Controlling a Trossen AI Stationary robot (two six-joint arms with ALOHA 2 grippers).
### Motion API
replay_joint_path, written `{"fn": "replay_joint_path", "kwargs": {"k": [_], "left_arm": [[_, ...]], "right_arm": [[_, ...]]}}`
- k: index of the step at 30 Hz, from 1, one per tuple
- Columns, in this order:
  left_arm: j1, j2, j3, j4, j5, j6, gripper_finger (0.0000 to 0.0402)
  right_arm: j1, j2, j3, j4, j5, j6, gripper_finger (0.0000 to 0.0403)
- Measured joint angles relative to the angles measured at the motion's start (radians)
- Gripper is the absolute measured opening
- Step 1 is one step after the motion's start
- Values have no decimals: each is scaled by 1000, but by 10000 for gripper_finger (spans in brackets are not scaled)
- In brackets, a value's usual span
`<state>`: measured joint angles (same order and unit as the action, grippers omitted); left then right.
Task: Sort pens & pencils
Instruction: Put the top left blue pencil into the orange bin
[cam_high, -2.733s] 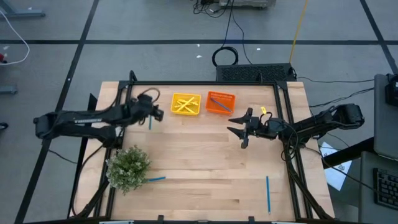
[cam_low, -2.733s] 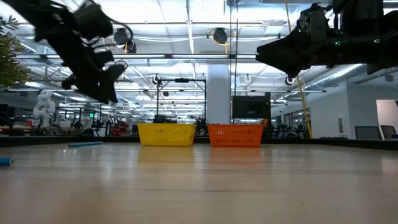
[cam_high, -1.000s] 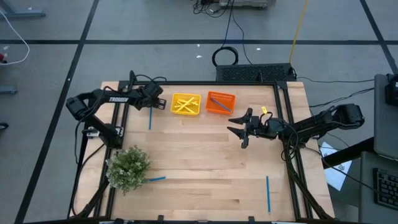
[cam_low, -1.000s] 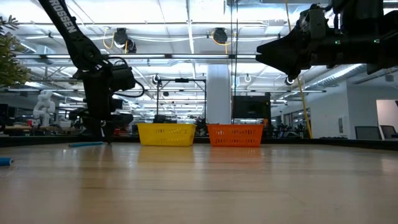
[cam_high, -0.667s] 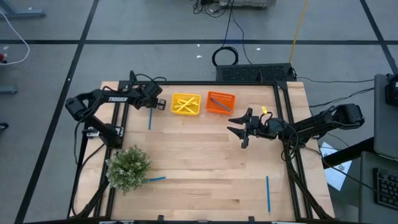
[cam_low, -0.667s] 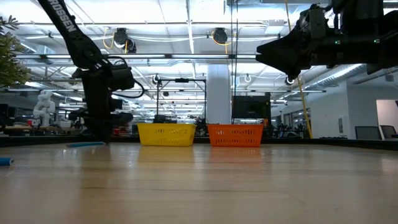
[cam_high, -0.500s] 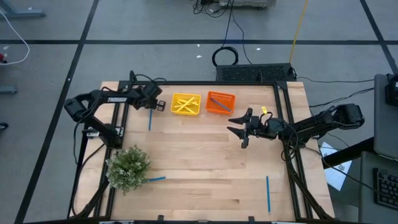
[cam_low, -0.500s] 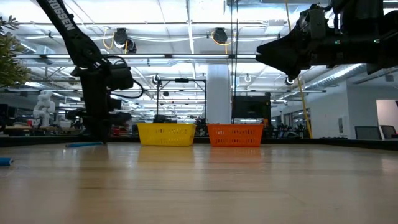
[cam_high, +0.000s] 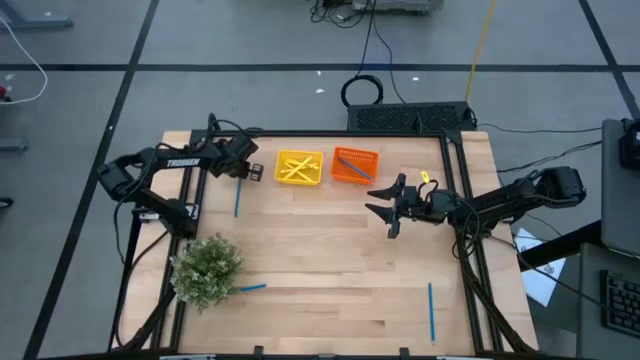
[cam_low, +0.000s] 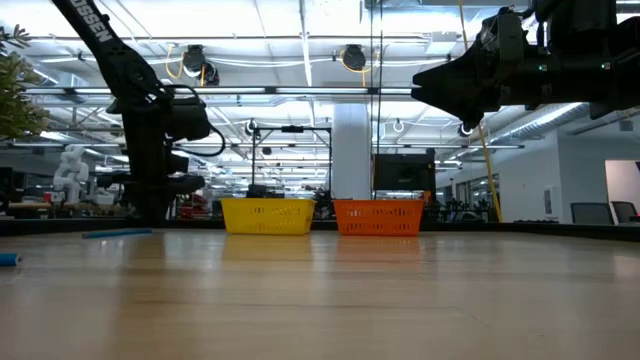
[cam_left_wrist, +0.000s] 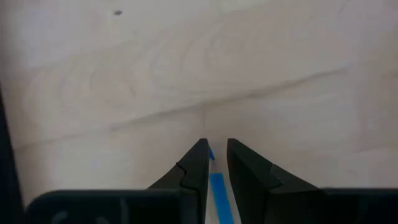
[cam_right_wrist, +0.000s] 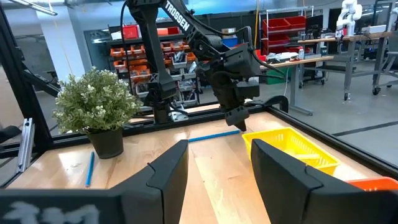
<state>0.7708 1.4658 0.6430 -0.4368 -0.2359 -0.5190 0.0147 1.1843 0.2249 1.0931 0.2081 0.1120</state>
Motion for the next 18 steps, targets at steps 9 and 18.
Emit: {"fn": "replay_joint_path", "kwargs": {"k": [9, 18], "left_arm": [[0, -1, 0, -12, 7, -14, 62], [0, -5, -40, 50, 44, -6, 63]], "right_arm": [[0, 0, 0, -7, 0, 3, 164], [0, 0, 0, -8, 0, 3, 164]]}}
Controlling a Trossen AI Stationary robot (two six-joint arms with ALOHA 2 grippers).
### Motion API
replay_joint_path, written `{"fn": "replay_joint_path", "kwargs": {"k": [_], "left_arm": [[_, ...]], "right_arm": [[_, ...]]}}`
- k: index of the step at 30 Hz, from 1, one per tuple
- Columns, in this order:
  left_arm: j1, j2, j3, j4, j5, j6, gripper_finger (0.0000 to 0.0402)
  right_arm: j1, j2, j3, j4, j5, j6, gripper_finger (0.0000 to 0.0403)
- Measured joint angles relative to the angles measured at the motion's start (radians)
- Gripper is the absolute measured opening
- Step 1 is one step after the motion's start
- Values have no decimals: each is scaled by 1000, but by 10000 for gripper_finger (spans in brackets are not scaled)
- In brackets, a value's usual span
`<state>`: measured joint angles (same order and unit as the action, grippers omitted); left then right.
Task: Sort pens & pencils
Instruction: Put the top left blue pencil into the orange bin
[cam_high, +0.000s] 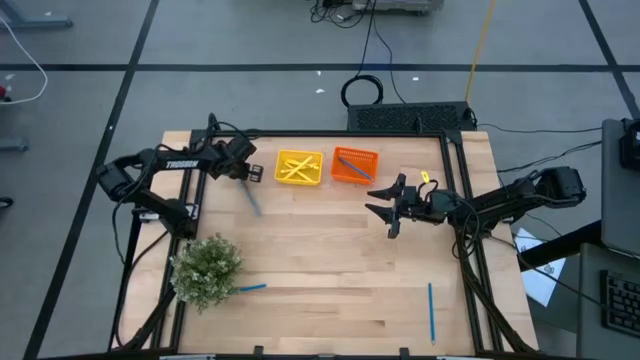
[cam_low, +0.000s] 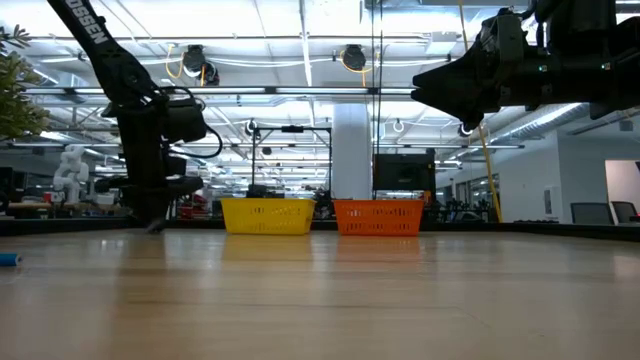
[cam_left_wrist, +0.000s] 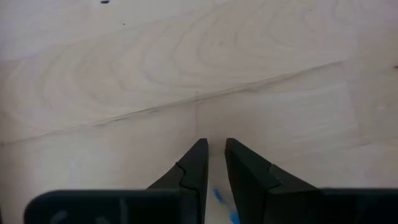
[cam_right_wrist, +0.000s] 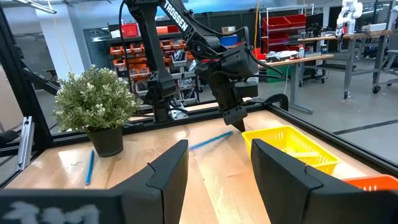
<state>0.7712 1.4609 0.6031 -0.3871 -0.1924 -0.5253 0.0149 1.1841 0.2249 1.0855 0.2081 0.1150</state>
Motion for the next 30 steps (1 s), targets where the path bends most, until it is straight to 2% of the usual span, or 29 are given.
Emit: {"fn": "replay_joint_path", "kwargs": {"k": [14, 19, 24, 27, 30], "left_arm": [[-1, 1, -2, 4, 2, 28, 63], [-8, -1, -3, 4, 4, 101, 63], [-40, -55, -9, -9, 64, 322, 63], [-64, -113, -7, 0, 118, 519, 62], [-114, -131, -6, -10, 129, 709, 63]], "right_arm": [[0, 0, 0, -7, 0, 0, 164], [0, 0, 0, -7, 0, 0, 164], [0, 0, 0, -6, 0, 0, 164], [0, 0, 0, -6, 0, 0, 164], [0, 0, 0, -6, 0, 0, 164]]}}
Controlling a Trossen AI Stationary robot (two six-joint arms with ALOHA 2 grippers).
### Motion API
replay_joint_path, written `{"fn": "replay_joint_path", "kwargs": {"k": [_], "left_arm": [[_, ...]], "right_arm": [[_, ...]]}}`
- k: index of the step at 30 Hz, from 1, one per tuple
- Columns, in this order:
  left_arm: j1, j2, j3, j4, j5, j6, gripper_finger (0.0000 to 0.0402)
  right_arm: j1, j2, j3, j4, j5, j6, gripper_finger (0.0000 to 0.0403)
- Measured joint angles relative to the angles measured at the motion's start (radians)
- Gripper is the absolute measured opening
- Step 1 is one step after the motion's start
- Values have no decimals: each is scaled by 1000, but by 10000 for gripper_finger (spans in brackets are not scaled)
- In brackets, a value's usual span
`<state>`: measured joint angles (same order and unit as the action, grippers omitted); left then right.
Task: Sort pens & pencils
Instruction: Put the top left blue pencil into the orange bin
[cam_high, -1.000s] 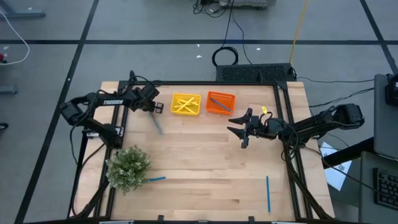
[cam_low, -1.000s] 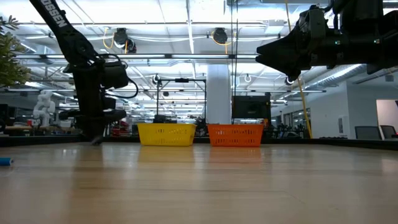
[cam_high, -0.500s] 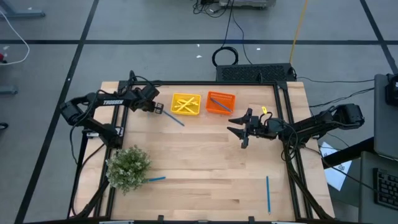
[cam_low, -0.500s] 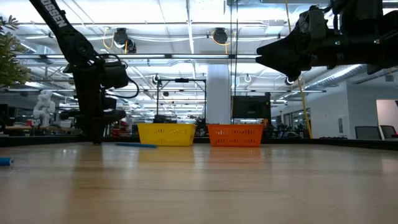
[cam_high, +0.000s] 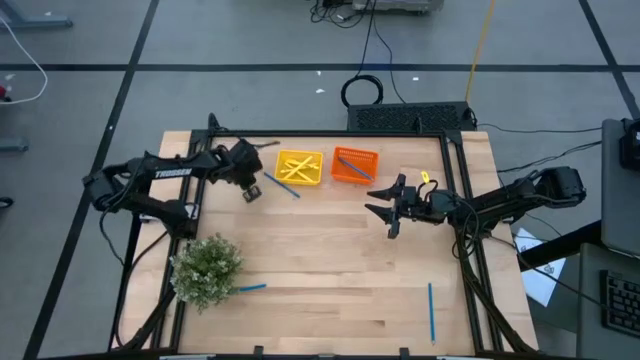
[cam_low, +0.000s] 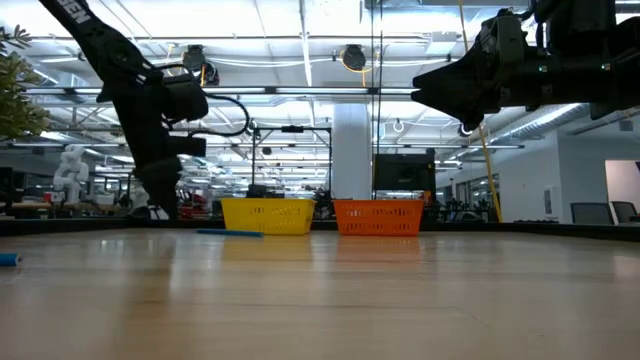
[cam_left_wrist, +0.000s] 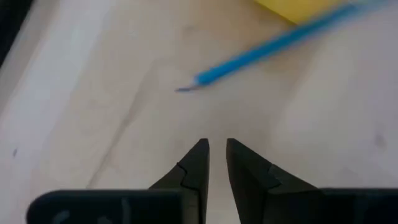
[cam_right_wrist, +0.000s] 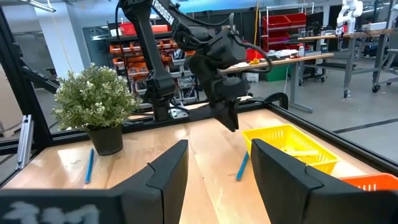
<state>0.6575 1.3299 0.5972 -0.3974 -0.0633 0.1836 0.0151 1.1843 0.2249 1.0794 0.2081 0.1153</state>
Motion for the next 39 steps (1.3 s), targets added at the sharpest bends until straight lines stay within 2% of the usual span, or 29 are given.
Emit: {"fn": "replay_joint_path", "kwargs": {"k": [5, 10, 16, 21, 27, 32, 35, 39], "left_arm": [[-59, 22, 0, 46, -98, 196, 62], [-69, 72, 2, 130, -95, 338, 62], [-32, 152, 29, 134, -90, 436, 62], [-29, 170, 48, 168, -32, 452, 62], [-49, 167, 51, 157, -33, 470, 62], [-53, 167, 51, 213, -105, 531, 62], [-44, 167, 51, 292, -145, 499, 62], [-30, 173, 52, 335, -77, 488, 57]], "right_arm": [[0, 0, 0, 0, 0, 0, 164], [-2, 0, 0, 0, 1, -5, 164], [-4, 0, 0, 0, 4, -8, 164], [-9, 0, 0, -1, 4, -11, 164], [-9, 0, 0, -6, 4, -23, 164], [-9, 0, 0, -7, 4, -23, 164], [-9, 0, 0, -7, 4, -23, 164], [-9, 0, 0, -7, 4, -23, 164]]}}
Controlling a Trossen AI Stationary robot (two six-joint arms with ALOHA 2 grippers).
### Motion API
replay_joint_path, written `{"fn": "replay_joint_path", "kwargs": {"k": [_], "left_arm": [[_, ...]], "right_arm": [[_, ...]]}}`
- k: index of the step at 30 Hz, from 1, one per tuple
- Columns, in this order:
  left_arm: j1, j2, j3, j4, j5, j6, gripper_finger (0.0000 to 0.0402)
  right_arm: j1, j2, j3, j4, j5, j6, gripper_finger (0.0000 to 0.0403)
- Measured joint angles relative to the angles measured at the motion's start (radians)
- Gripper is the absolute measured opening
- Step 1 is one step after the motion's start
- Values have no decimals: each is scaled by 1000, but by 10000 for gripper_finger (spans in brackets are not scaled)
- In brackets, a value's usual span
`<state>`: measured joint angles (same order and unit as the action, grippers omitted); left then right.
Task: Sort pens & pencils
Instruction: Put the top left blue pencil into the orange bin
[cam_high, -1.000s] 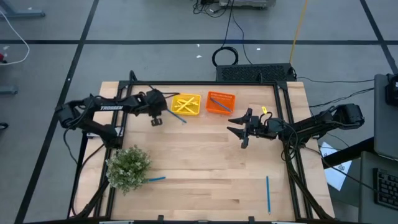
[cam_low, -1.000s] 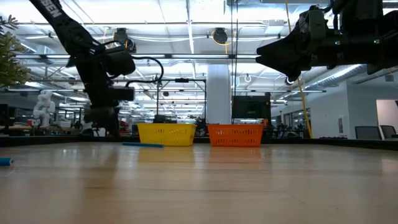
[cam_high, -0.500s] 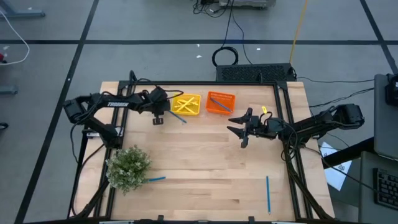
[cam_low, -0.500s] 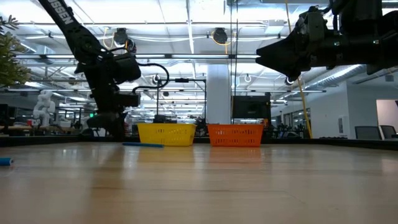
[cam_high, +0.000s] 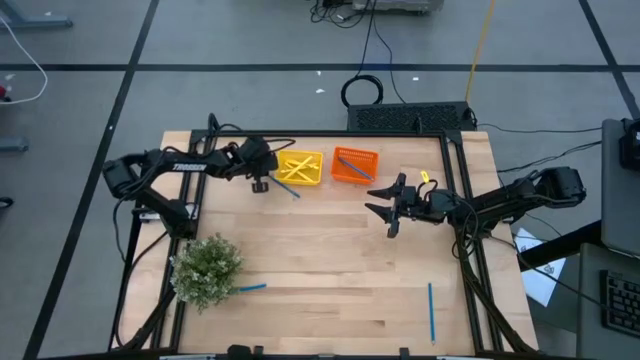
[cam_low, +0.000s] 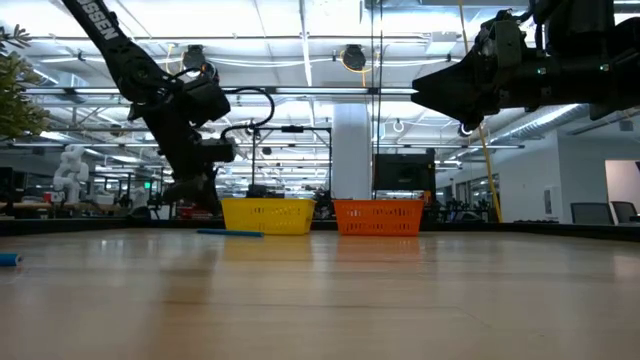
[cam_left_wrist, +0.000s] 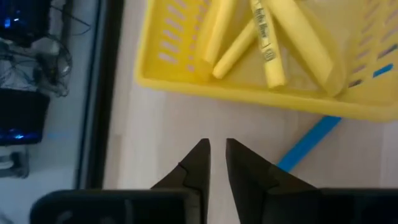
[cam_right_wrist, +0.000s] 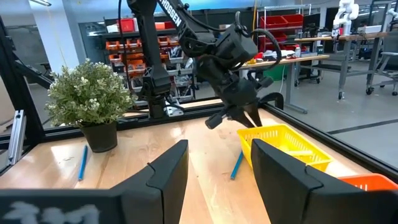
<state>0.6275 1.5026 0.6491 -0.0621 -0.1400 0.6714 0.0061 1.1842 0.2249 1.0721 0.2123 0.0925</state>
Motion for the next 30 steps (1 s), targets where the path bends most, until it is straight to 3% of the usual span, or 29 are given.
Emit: {"fn": "replay_joint_path", "kwargs": {"k": [5, 14, 30], "left_arm": [[0, 45, 0, -20, 7, -21, 8], [-12, 88, 0, -26, -6, -81, 2], [-209, -15, -1, -330, -10, -247, 1]], "right_arm": [[0, 0, 0, 0, 0, 0, 164], [0, 0, 0, -1, 0, 0, 164], [0, 0, 0, -1, 0, -8, 164]]}}
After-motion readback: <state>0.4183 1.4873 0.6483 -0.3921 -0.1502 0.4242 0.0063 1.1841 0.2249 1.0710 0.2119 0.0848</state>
